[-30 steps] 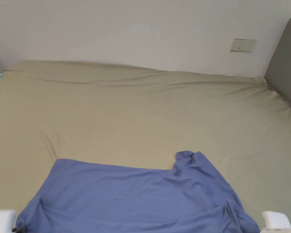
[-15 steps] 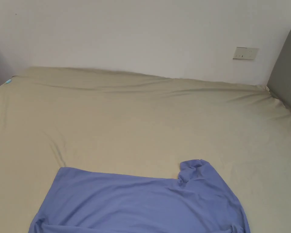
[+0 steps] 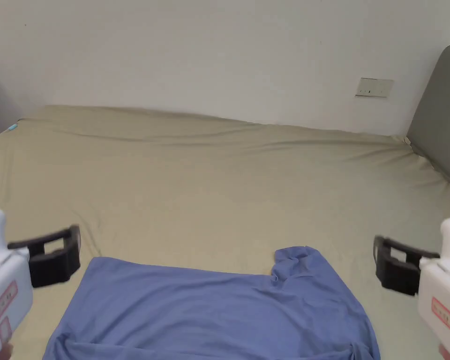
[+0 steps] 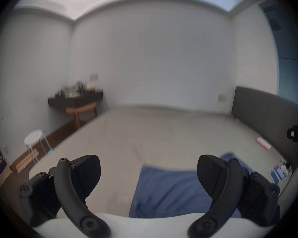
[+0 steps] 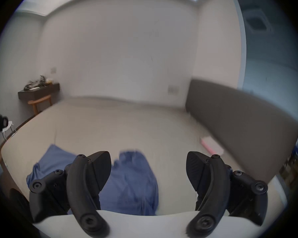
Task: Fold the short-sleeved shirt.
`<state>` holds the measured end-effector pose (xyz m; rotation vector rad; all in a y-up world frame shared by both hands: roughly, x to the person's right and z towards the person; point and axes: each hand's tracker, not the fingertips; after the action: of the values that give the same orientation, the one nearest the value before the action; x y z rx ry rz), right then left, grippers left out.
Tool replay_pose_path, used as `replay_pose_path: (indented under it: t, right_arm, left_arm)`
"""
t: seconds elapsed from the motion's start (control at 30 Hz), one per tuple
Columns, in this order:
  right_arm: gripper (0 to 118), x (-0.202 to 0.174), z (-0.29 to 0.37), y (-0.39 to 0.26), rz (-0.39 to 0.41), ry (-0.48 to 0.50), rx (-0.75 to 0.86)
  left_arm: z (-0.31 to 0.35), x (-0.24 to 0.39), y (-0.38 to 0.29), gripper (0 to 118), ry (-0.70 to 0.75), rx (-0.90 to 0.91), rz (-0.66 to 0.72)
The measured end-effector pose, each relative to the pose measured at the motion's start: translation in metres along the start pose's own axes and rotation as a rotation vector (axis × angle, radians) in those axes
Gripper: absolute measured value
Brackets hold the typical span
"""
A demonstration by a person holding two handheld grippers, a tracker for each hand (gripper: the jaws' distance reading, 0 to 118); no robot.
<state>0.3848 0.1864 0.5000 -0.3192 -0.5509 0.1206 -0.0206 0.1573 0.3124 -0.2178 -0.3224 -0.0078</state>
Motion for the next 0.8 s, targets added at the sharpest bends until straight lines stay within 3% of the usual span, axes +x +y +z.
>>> replay_pose_path:
  t: [0.17,0.2,0.27,0.3,0.33,0.37,0.43,0.63,0.8]
  right_arm:
    - [95,-0.043,0.036,0.039,0.056,0.029,0.195]
    - [93,-0.051,0.039,0.042,0.067,0.039,0.208]
    - [82,-0.066,0.041,0.043,0.095,0.044,0.212]
    - [68,-0.072,0.04,0.042,0.11,0.048,0.21]
    - [31,-0.078,0.039,0.041,0.124,0.051,0.206]
    - [2,-0.083,0.036,0.038,0.131,0.041,0.204]
    - [2,-0.088,0.032,0.03,0.145,0.074,0.182]
    - [2,-0.091,0.012,0.01,0.145,0.101,0.117]
    - [2,-0.08,-0.016,-0.012,0.135,0.1,0.033]
  left_arm:
    - [0.023,0.039,0.034,102,-0.011,0.173,-0.1]
    - [0.025,0.047,0.036,96,-0.013,0.183,-0.121]
    - [0.026,0.061,0.038,67,-0.02,0.194,-0.159]
    - [0.027,0.066,0.036,51,-0.027,0.202,-0.166]
    - [0.026,0.072,0.034,31,-0.026,0.21,-0.176]
    - [0.025,0.077,0.032,19,-0.023,0.209,-0.19]
    - [0.023,0.083,0.027,1,-0.044,0.203,-0.207]
    - [0.001,0.092,0.007,0,-0.078,0.13,-0.26]
    - [-0.053,0.084,-0.038,0,-0.084,-0.07,-0.247]
